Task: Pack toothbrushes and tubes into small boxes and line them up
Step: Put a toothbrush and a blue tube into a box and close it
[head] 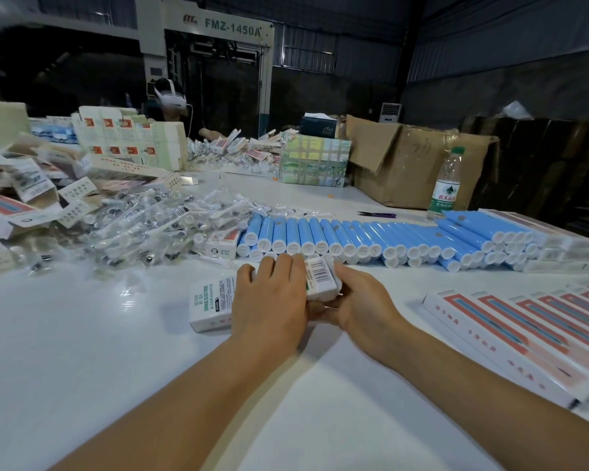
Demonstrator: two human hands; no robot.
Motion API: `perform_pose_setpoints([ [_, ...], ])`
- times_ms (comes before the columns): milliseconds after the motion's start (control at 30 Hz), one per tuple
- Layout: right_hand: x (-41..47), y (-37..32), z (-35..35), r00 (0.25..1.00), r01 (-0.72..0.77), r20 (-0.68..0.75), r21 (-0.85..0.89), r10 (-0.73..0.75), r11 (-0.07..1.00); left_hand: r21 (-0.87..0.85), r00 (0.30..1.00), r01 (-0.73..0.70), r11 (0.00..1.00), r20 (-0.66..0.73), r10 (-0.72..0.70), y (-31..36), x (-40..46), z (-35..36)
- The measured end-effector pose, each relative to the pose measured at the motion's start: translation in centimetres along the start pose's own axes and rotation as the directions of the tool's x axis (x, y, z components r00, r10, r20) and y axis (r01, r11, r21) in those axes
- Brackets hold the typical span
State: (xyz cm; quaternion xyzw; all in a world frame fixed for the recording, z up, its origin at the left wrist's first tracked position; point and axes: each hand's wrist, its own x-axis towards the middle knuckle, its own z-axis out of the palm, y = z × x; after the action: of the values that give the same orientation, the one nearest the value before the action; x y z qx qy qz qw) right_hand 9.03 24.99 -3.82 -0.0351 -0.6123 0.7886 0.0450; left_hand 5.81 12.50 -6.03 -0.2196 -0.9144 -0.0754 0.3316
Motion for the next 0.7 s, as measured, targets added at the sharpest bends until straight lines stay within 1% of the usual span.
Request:
perform_pose_setpoints([
  [100, 0.1, 0.3, 0.0, 1.0, 0.0, -0.005, -0.011, 0.0, 1.0, -0.008, 1.0, -0.004, 1.0, 0.006, 0.004, -0.3, -0.1, 0.3],
  [233, 0.2, 0.4, 0.0, 0.998, 0.025, -0.059, -0.048, -0.028, 0.999, -0.02, 0.999, -0.002, 1.0, -0.041, 0.001, -0.4, 0.0, 0.2],
  [333, 0.1, 0.3, 0.0, 0.998, 0.015, -0.057, -0.051, -0.018, 0.999, -0.023, 1.0, -0.006, 1.0, -0.025, 0.006, -0.4, -0.1, 0.1],
  [433, 0.0, 0.3, 0.2, 0.995, 0.012, -0.098, -0.122, -0.024, 0.992, 0.033, 1.0, -0.02, 0.999, -0.016, 0.021, -0.1, -0.3, -0.4],
  [533, -0.1, 0.3, 0.5, 0.986, 0.043, -0.145, -0.225, -0.077, 0.974, 0.116, 0.998, -0.067, 0.991, -0.005, 0.068, 0.1, -0.6, -1.1],
  [633, -0.6, 0.2, 0.7, 0.984, 0.095, -0.119, -0.258, -0.129, 0.962, 0.127, 0.992, -0.089, 0.988, -0.076, 0.1, -0.1, -0.7, -1.2],
  [700, -0.8, 0.2, 0.8, 0.982, 0.124, -0.1, -0.29, -0.159, 0.949, 0.14, 0.992, -0.095, 0.986, -0.07, 0.106, -0.1, -0.8, -1.5],
])
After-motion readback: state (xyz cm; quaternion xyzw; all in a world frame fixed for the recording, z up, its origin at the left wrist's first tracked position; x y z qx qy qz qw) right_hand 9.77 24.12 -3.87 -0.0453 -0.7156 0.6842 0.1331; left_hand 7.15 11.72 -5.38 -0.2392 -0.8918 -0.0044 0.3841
